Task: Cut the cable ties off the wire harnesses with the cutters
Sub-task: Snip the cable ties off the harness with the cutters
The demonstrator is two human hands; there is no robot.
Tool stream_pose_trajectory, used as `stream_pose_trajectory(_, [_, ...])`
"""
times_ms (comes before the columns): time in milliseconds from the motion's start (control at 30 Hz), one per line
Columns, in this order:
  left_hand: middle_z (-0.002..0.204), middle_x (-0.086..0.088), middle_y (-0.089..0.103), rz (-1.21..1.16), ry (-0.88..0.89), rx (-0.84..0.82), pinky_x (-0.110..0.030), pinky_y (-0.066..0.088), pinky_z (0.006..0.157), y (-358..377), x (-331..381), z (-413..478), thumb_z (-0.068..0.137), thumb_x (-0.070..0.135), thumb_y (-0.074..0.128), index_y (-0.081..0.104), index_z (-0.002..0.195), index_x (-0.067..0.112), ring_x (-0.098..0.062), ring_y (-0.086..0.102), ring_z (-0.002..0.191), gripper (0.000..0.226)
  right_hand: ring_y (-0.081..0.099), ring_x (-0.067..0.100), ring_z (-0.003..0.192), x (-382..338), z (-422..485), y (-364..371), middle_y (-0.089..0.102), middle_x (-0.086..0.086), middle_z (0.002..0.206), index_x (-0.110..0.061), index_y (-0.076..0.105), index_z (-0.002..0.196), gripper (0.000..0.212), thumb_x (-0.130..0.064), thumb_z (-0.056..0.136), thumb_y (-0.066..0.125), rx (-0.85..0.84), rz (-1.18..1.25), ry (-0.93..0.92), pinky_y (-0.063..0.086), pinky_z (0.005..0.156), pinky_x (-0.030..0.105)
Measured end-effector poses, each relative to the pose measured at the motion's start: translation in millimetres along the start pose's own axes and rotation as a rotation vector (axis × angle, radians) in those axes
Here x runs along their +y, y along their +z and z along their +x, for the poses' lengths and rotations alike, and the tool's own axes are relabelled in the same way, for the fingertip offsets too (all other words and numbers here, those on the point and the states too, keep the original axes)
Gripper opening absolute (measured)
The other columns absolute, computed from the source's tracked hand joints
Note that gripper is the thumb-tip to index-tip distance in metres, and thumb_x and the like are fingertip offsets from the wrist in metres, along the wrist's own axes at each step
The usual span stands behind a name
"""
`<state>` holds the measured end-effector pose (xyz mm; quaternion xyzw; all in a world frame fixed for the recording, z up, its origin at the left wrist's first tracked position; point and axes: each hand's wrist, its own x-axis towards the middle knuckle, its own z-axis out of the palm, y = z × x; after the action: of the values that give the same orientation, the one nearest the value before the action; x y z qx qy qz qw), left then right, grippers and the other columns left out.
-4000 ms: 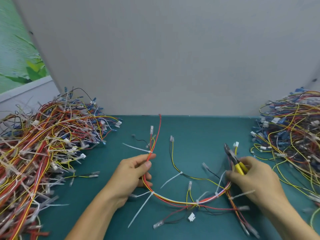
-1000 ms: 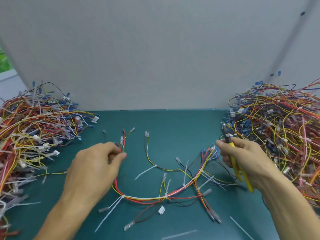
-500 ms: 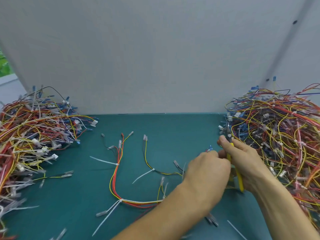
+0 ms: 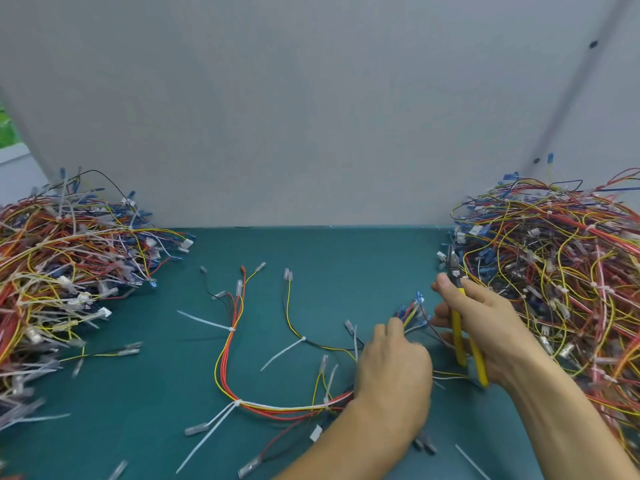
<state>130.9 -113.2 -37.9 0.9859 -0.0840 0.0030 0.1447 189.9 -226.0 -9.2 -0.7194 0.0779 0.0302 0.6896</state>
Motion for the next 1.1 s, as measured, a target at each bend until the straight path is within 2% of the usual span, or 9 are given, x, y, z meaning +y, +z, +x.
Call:
stream_pose_trajectory(100, [0.117,-0.011,0.040,-0.141,-0.095,0.071,-0.036,0.039,0.093,5,-5,0,0.083,0.005,0.053,0.057,0.105,0.005,-0.030,0.041,0.109,0.023,0.057,0.021,0.068,0,0,0,0.054,0.009,0.072,0.004,0.059,0.107,0.050,-0.042,0.086,0.063,-0.004,-0.003,0.001,0.042,0.063,0.032])
stream_pose_trajectory(300, [0.109,-0.004,0.051,-0.374,-0.260,0.186,-0.027,0.038,0.086,9,-17,3,0.077,0.002,0.051,0.058,0.103,0.015,-0.025,0.051,0.103,0.030,0.053,0.022,0.069,0,0,0,0.050,0.009,0.071,0.007,0.057,0.107,0.051,-0.040,0.087,0.063,-0.014,0.003,0.007,0.039,0.061,0.030])
stream_pose_trajectory(433, [0.104,-0.005,0.054,-0.304,-0.222,0.163,-0.028,0.039,0.084,8,-19,6,0.082,0.005,0.049,0.068,0.108,0.019,-0.026,0.054,0.100,0.035,0.054,0.021,0.067,-1,-1,-1,0.052,0.009,0.070,-0.002,0.063,0.096,0.038,-0.039,0.086,0.065,-0.012,0.015,0.026,0.040,0.060,0.030])
stream_pose_trajectory(533, [0.097,-0.005,0.043,-0.199,-0.158,0.109,-0.029,0.036,0.076,5,-16,6,0.084,0.007,0.048,0.068,0.106,0.015,-0.028,0.042,0.084,0.031,0.051,0.019,0.063,-3,-1,-4,0.050,0.006,0.067,-0.012,0.063,0.088,0.014,-0.021,0.082,0.071,-0.037,0.024,0.049,0.039,0.060,0.029])
stream_pose_trajectory(667, [0.109,-0.011,0.046,-0.073,-0.072,0.041,-0.029,0.033,0.076,-6,-8,4,0.085,0.003,0.049,0.062,0.105,0.007,-0.024,0.030,0.084,0.024,0.045,0.020,0.062,-5,-1,-11,0.048,0.005,0.064,-0.007,0.061,0.101,0.027,0.010,0.080,0.063,-0.080,-0.018,-0.011,0.039,0.062,0.032])
stream_pose_trajectory(800, [0.113,-0.016,0.048,0.032,-0.014,0.005,-0.022,0.021,0.056,-11,-6,4,0.084,-0.003,0.051,0.058,0.108,0.002,-0.031,0.040,0.095,0.025,0.050,0.018,0.058,-10,-5,-23,0.059,0.007,0.069,-0.006,0.063,0.092,0.022,0.011,0.079,0.058,-0.152,-0.288,-0.054,0.038,0.058,0.033])
stream_pose_trajectory(900, [0.117,-0.017,0.047,0.067,-0.003,-0.002,-0.028,0.029,0.070,-11,-8,3,0.084,-0.003,0.054,0.055,0.112,0.001,-0.033,0.043,0.107,0.028,0.052,0.020,0.053,-9,-7,-27,0.067,0.015,0.074,-0.004,0.058,0.083,0.015,0.009,0.076,0.059,-0.286,-0.510,0.045,0.037,0.055,0.031])
stream_pose_trajectory(1000, [0.121,-0.019,0.044,0.094,0.012,-0.011,-0.037,0.037,0.082,-8,-7,3,0.087,-0.005,0.045,0.049,0.117,-0.002,-0.034,0.041,0.111,0.031,0.052,0.023,0.052,-7,-8,-25,0.069,0.024,0.085,-0.004,0.057,0.081,0.012,0.007,0.076,0.058,-0.388,-0.658,0.145,0.038,0.051,0.027])
stream_pose_trajectory(1100, [0.122,-0.021,0.043,0.130,0.040,-0.006,-0.038,0.038,0.086,-4,-7,4,0.088,-0.006,0.039,0.045,0.120,-0.003,-0.034,0.039,0.112,0.033,0.055,0.024,0.053,-7,-8,-27,0.068,0.019,0.072,-0.003,0.057,0.081,0.008,0.003,0.076,0.058,-0.435,-0.747,0.183,0.039,0.052,0.028])
